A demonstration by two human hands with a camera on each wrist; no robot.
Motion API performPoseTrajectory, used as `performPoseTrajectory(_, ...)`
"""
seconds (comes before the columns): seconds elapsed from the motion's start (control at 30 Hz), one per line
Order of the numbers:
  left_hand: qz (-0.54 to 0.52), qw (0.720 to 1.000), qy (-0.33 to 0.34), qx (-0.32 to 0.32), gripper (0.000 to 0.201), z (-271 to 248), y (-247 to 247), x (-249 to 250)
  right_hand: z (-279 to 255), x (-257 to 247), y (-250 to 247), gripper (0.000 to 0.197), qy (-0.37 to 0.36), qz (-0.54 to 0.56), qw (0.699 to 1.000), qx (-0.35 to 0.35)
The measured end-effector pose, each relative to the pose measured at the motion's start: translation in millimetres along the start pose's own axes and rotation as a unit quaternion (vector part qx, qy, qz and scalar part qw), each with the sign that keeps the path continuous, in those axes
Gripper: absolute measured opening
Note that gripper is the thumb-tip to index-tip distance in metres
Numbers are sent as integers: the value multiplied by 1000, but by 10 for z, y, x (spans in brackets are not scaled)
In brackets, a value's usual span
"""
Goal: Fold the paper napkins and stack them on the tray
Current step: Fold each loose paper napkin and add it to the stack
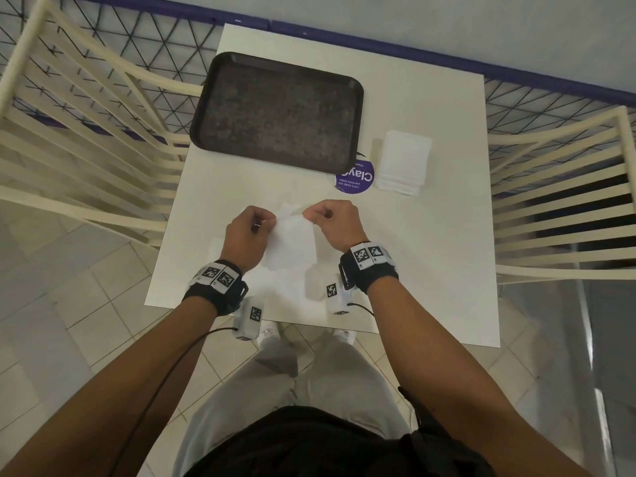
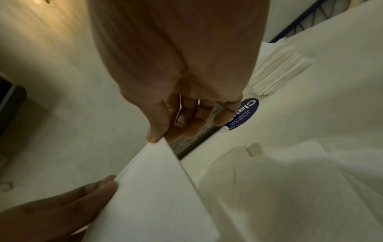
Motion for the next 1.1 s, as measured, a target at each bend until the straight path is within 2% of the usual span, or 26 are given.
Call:
performPoseTrajectory(0.23, -6, 999, 4, 31, 8, 0, 1, 49, -39, 46, 20, 7, 13, 32, 999, 8)
performPoseTrajectory(0.4, -2, 998, 9, 60, 9, 31, -26, 90, -104, 184, 177, 27, 51, -4, 998, -24)
performPoseTrajectory(0.67, -5, 997, 3, 72, 10, 58, 34, 123, -110, 243, 83, 15, 43, -4, 999, 10)
performPoseTrajectory(0.77, -10, 999, -4, 50, 17, 68, 109, 158, -28, 202, -167, 15, 29, -17, 998, 45)
performPoseTrajectory(0.9, 8, 1000, -10, -8, 16, 114, 273, 102, 197, 220, -658, 20, 35, -35, 994, 96)
performPoseTrajectory(1.1, 38, 991, -66, -107, 17, 79, 532, -94, 641, 333, -1535, 24, 64, -9, 984, 166)
Point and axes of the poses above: each hand's wrist, its own z-axis towards the middle knuckle, its own y-axis out of the palm, x = y × z, the point moved 9 cm from there along z, towards the middle knuckle, and after that the axes turned 13 degrees about y, right-handed, at the moved point
